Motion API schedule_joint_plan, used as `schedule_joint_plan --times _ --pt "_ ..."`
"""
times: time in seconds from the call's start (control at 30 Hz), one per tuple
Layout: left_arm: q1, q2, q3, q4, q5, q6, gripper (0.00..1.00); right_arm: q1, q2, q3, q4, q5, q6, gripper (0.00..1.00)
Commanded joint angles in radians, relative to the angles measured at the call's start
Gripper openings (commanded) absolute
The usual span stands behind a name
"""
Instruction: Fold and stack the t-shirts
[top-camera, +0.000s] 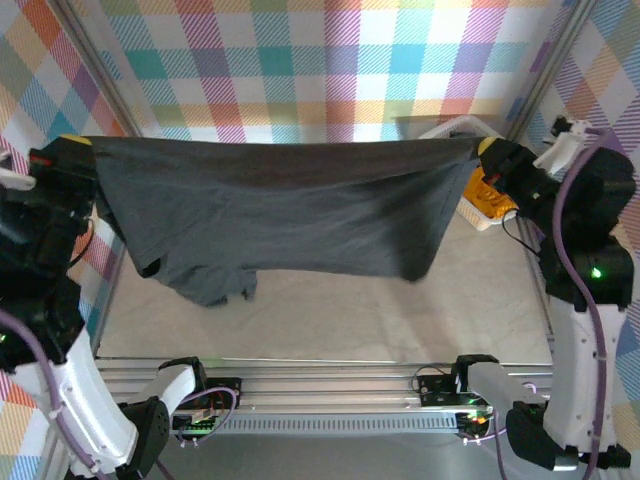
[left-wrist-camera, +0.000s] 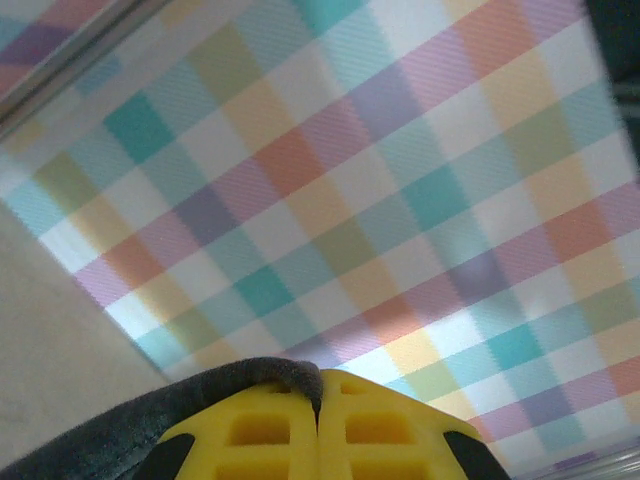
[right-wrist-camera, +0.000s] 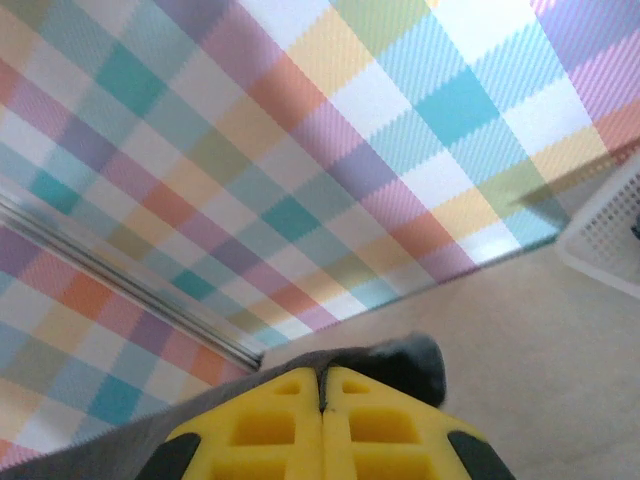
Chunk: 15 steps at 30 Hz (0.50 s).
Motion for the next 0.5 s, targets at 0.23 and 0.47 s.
schedule_joint_plan --times 0.23,0.47 --pt "0.025 0.279 -0.027 -0.079 0.062 0.030 0.00 -0.010 0.252 -0.018 0.139 -0.149 0.042 0.00" --pt "0.049 0.558 0.050 0.100 0.211 -0.017 0.00 -0.013 0.615 0.252 0.192 -0.253 0.054 0.00"
